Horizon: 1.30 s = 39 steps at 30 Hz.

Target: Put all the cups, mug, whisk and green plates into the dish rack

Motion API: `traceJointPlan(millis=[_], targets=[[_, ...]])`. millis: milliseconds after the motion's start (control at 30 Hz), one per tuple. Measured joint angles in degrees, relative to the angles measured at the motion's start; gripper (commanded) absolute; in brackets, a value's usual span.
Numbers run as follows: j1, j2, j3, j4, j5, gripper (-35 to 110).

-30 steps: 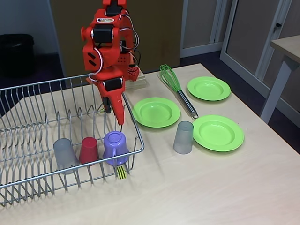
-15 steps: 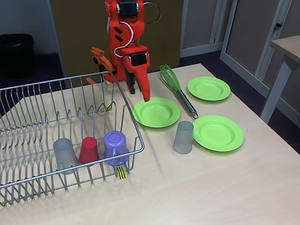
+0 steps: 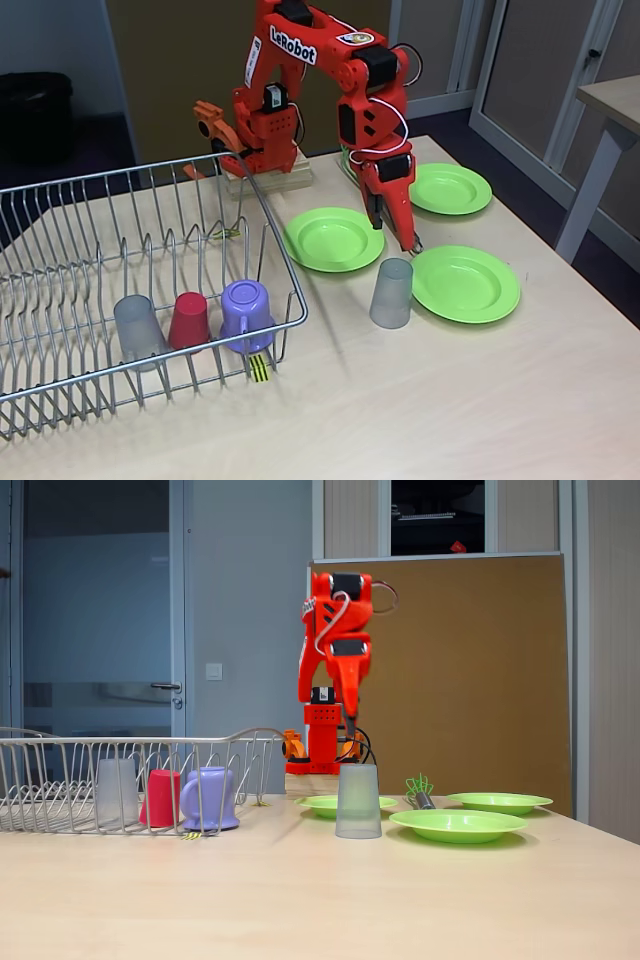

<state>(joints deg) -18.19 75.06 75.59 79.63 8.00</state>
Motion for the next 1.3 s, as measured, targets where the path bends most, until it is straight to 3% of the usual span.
traceJointPlan(millis=[400,600,800,1133,1300], targets=[[-1.2,-15.6,-11.4,-1.4,1.5,33],[0.2,-18.2,-12.2,-2.4,0.1,7],[0.5,-18.5,-13.8,-2.9,-2.1,0],[3.2,-17.6,-26.5,12.0,-6.9,0],[8.1,-9.5,-33.1,18.4,-14.0,0]])
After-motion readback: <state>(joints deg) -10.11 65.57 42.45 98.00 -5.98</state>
